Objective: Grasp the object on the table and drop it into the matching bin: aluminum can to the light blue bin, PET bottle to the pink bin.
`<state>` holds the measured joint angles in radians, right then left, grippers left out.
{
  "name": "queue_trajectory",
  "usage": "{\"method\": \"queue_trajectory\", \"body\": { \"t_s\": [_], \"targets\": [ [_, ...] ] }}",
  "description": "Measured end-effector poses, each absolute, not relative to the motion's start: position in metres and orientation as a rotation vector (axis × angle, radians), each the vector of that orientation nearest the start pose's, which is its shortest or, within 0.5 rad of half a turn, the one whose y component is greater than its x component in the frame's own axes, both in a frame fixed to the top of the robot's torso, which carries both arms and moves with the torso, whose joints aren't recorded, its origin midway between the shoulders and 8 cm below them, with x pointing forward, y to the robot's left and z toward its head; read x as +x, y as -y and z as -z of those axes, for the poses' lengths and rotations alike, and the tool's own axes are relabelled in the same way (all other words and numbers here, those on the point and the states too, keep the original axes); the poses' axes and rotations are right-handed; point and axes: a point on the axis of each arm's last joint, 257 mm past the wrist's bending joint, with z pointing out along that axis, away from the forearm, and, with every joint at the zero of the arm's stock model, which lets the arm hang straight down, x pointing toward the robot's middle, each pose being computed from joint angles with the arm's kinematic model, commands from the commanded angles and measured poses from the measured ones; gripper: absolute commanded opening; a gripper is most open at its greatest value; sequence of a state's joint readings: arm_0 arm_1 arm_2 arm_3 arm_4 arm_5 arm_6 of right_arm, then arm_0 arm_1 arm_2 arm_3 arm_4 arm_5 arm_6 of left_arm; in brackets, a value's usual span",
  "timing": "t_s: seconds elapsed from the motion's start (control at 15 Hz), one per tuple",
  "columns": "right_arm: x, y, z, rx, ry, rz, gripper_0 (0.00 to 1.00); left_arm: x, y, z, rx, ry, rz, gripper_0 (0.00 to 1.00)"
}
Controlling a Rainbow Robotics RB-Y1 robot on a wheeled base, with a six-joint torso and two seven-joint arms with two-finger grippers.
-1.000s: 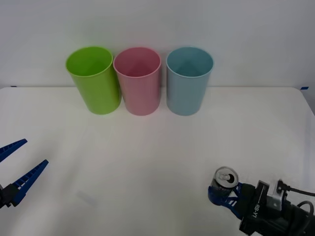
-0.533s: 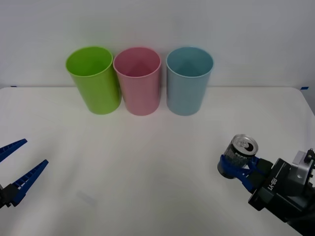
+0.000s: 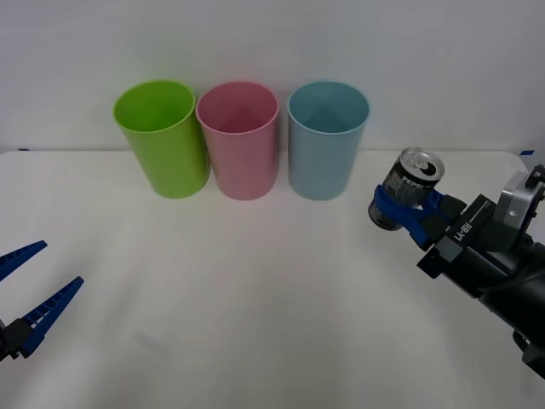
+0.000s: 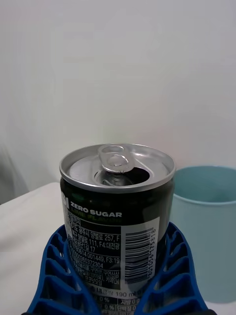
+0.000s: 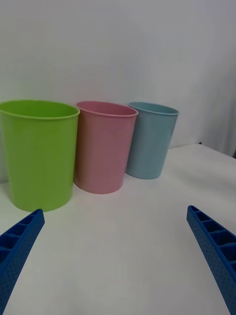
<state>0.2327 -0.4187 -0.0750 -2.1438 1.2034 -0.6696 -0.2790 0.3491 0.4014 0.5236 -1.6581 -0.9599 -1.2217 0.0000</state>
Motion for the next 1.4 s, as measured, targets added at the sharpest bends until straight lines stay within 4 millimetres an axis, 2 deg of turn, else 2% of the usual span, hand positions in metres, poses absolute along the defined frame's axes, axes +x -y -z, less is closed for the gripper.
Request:
{"method": "queue_trajectory", "body": {
  "t_s": [0.33, 0.8, 1.4],
  "targets": [
    [0.446, 0.138, 0.042, -0.506, -1.264, -0.638, 0.0, 0.342, -0.33, 0.169, 0.465, -1.441, 0.567, 1.0],
    [0.539, 0.137, 0.013, -0.409, -1.228, -0.522, 0.0, 0.342, -0.33, 0.169, 0.465, -1.441, 0.567, 1.0],
    [0.64, 0.123, 0.01, -0.246, -1.292, -0.387, 0.0, 0.342, -0.33, 0.169, 0.465, -1.441, 0.567, 1.0]
  ]
}}
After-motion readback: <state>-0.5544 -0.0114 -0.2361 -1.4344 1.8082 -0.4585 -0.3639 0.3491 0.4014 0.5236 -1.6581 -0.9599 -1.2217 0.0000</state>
